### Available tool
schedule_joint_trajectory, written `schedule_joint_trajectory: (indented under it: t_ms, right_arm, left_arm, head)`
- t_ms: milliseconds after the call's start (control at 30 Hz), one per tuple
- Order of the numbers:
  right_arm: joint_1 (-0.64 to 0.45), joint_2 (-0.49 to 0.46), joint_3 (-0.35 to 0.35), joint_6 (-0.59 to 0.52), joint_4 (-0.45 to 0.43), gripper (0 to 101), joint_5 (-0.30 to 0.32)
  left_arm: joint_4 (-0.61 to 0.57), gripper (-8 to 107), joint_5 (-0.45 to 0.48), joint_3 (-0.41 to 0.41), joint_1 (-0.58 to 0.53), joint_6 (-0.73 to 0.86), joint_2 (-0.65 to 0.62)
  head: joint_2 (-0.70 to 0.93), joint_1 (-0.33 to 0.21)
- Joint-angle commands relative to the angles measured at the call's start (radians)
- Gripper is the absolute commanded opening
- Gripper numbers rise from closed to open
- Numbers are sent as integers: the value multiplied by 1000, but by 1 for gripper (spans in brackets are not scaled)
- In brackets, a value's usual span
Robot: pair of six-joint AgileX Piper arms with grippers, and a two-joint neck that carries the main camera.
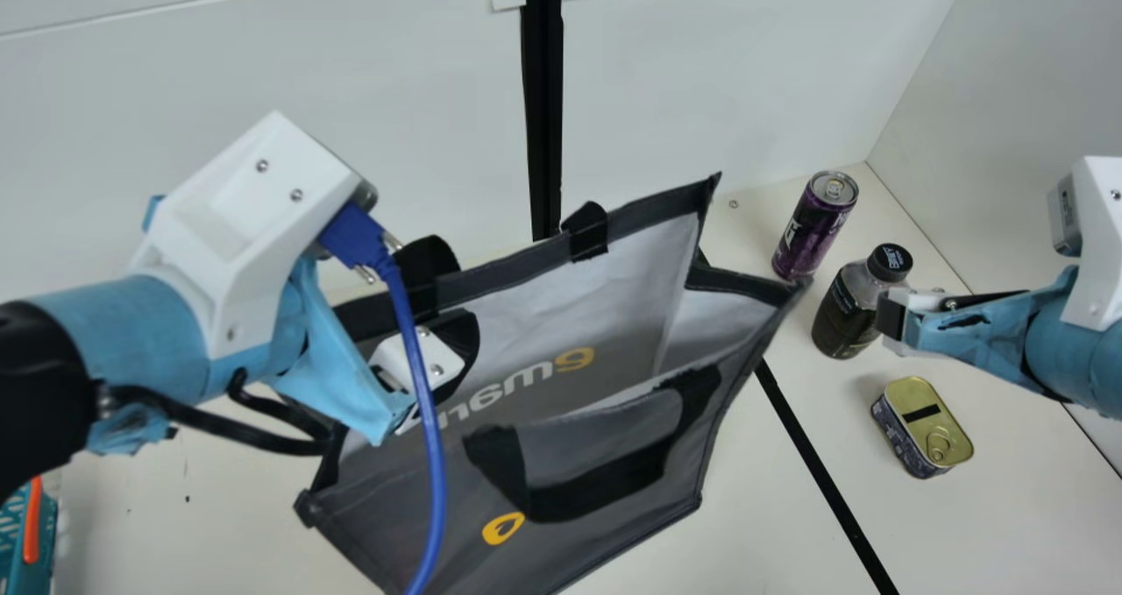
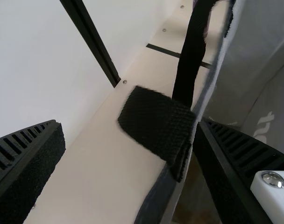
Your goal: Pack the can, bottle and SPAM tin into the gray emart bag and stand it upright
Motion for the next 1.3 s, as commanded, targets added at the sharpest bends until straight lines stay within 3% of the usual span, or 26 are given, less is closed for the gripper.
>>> schedule_joint_trajectory:
  t_ms: [0,300,800,1267]
  right_arm:
    - [0,0,0,0,0,95,0]
    - [0,0,0,0,0,95,0]
    - [0,0,0,0,0,95,0]
    - [0,0,0,0,0,95,0]
  left_arm:
    - [2,90,1,-2,-2,2,7]
    - [16,90,1,0,-10,5,39]
    - [67,-8,1,-4,-19,-43,48]
    - [221,-8,1,-30,-24,-152,-10]
  head:
    - [-2,-23]
    - [-2,-23]
    - [-2,-23]
    - [-2,-23]
